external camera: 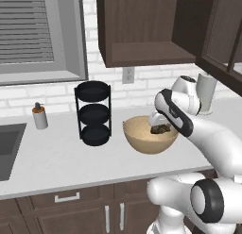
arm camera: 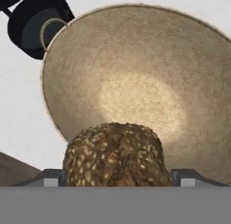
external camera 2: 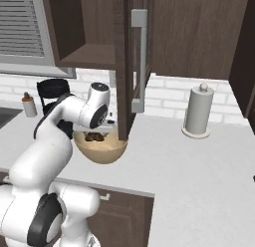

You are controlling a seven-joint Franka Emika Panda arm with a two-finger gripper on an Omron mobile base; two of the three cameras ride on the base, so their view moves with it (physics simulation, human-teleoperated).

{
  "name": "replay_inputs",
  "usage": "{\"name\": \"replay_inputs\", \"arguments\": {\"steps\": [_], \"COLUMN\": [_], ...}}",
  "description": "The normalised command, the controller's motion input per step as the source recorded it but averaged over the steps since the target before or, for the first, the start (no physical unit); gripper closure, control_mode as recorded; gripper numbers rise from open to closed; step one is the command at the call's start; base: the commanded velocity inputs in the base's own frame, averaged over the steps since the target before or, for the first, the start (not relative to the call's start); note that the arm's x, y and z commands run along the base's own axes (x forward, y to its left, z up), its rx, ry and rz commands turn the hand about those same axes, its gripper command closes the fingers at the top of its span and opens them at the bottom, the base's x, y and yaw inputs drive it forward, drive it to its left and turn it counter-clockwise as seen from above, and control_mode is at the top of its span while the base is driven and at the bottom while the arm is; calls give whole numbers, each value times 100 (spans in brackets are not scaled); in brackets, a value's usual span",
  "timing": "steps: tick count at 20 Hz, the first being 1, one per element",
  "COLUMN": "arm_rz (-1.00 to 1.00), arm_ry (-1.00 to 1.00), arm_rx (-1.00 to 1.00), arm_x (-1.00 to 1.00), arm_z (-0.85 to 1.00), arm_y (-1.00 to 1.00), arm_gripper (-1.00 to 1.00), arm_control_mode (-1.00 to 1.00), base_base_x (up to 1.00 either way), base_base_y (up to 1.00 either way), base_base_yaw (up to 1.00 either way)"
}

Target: Open the cabinet, pick up the bread from the cabinet and place it in the basket. Then move the basket to the dining counter.

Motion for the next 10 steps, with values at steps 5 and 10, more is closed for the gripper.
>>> {"name": "replay_inputs", "arguments": {"steps": [5,10], "arm_rz": [0,0], "arm_ry": [6,7], "arm_rx": [0,0], "arm_x": [37,32], "arm_z": [-30,-45], "arm_y": [-3,-2], "arm_gripper": [100,100], "arm_control_mode": [-100,-100], "base_base_x": [0,0], "base_base_y": [0,0], "base_base_yaw": [0,0]}}
